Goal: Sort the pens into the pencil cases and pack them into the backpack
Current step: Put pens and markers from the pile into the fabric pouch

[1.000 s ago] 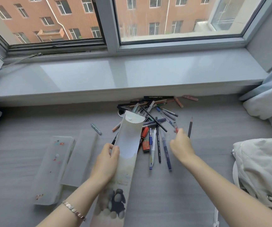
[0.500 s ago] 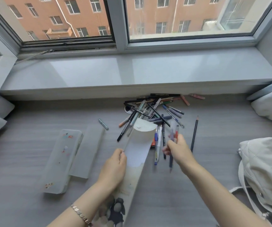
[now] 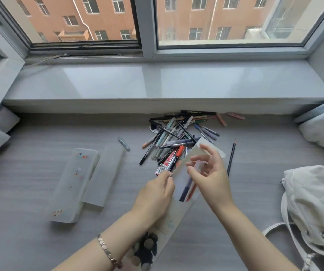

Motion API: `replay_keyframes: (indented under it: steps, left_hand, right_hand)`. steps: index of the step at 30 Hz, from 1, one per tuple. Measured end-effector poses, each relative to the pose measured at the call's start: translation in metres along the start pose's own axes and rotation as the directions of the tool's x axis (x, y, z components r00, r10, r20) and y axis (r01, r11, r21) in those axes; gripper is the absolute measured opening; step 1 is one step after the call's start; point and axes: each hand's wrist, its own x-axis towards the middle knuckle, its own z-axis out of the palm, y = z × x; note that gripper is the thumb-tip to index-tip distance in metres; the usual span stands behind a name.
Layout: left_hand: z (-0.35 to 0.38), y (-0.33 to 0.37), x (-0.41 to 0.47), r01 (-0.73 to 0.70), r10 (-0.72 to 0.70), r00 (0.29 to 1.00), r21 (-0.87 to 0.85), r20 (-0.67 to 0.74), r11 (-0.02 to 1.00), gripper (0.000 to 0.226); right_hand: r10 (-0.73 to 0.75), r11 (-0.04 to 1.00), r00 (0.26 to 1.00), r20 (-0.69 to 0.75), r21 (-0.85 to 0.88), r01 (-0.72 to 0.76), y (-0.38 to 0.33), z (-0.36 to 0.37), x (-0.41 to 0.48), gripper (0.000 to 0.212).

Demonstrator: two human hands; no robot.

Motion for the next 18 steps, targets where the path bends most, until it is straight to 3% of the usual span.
replay_keyframes:
  steps: [2, 4, 6, 8, 11, 13, 15, 18]
  left_hand:
    - [-0.001, 0.001, 0.002, -0.004, 0.004, 1.0, -0.008, -0.008, 1.0, 0.024]
    - [-0.002, 0.0, 0.006, -0.027, 0.027, 0.999, 0.007, -0.017, 1.0, 0.025]
    - [-0.002, -0.002, 0.012, -0.015, 0.015, 0.999, -0.016, -0.028, 1.0, 0.024]
    - [-0.006, -0.009, 0.021, 0.032, -0.036, 0.997, -0.061, -0.062, 0.998, 0.023]
    - [-0.02, -0.022, 0.034, 0.119, -0.137, 0.977, -0.116, -0.166, 0.986, 0.024]
    - [-0.033, -0.033, 0.044, 0.188, -0.221, 0.942, -0.15, -0.253, 0.971, 0.025]
    - [-0.043, -0.044, 0.051, 0.227, -0.275, 0.911, -0.181, -0.308, 0.957, 0.024]
    - [-0.053, -0.058, 0.054, 0.245, -0.294, 0.899, -0.183, -0.324, 0.952, 0.027]
  right_hand:
    - [-0.162, 0.93, 0.986, 0.048, -0.326, 0.169, 0.006, -0.001, 0.004, 0.038]
    - [-0.228, 0.785, 0.961, 0.154, -0.555, 0.275, 0.015, 0.0, 0.009, 0.028]
    - [-0.253, 0.603, 0.929, 0.272, -0.707, 0.371, 0.022, 0.002, 0.017, 0.031]
    - [-0.345, 0.554, 0.889, 0.301, -0.699, 0.452, 0.019, 0.006, 0.029, 0.027]
    - [-0.467, 0.654, 0.861, 0.201, -0.577, 0.489, 0.01, 0.012, 0.059, 0.014]
    - [-0.352, 0.642, 0.921, 0.168, -0.673, 0.368, 0.013, 0.02, 0.088, 0.017]
    - [-0.097, 0.5, 0.974, 0.202, -0.836, 0.224, 0.028, 0.032, 0.109, 0.025]
    - [0.046, 0.23, 0.942, 0.332, -0.921, 0.313, 0.044, 0.05, 0.122, 0.026]
